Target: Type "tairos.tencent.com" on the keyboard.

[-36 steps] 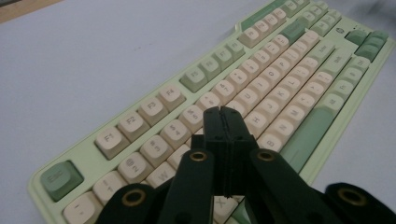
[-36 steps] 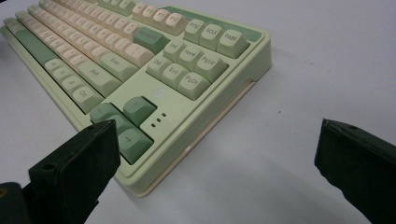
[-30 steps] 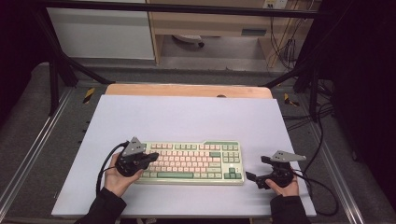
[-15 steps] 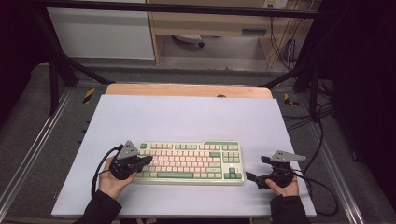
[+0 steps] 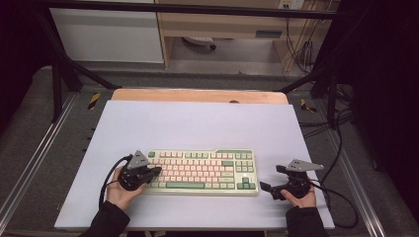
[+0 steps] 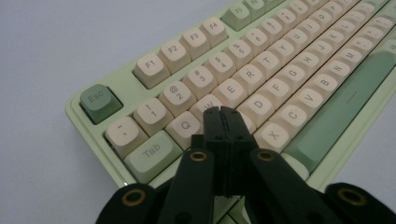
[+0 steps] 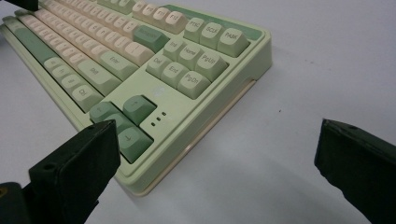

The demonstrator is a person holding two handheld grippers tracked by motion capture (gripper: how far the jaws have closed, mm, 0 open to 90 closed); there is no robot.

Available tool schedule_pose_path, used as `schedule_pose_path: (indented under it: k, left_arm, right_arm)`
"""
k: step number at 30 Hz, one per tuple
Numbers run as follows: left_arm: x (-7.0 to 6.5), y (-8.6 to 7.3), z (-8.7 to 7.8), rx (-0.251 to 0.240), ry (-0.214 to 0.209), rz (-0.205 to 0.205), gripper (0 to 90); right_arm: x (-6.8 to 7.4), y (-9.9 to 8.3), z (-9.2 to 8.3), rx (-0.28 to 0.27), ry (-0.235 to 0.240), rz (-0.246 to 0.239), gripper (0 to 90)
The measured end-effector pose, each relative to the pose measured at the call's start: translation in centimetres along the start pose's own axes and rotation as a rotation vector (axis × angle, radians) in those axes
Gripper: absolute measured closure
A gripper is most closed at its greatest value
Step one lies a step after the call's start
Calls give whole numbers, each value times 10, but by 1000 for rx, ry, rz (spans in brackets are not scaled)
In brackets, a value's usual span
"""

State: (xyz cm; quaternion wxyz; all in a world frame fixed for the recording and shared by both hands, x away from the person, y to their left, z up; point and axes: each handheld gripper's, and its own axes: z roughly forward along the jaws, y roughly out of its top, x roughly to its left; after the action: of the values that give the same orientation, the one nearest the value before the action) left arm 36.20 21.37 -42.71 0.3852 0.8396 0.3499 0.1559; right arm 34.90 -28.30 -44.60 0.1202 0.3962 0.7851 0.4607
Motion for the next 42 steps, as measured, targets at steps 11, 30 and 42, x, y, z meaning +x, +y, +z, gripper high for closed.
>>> schedule_pose_path:
  k: [11,30,42]
  left_arm:
    - [0,0,-6,-18,-4,3,900]
    - [5,-6,-20,-46,3,-17,900]
    - [7,-7,-22,-54,0,-23,900]
  right_arm:
    - [0,1,-1,0,-4,-1,27]
    - [27,23,1,-31,24,-54,335]
    - [52,41,21,-13,57,-83,529]
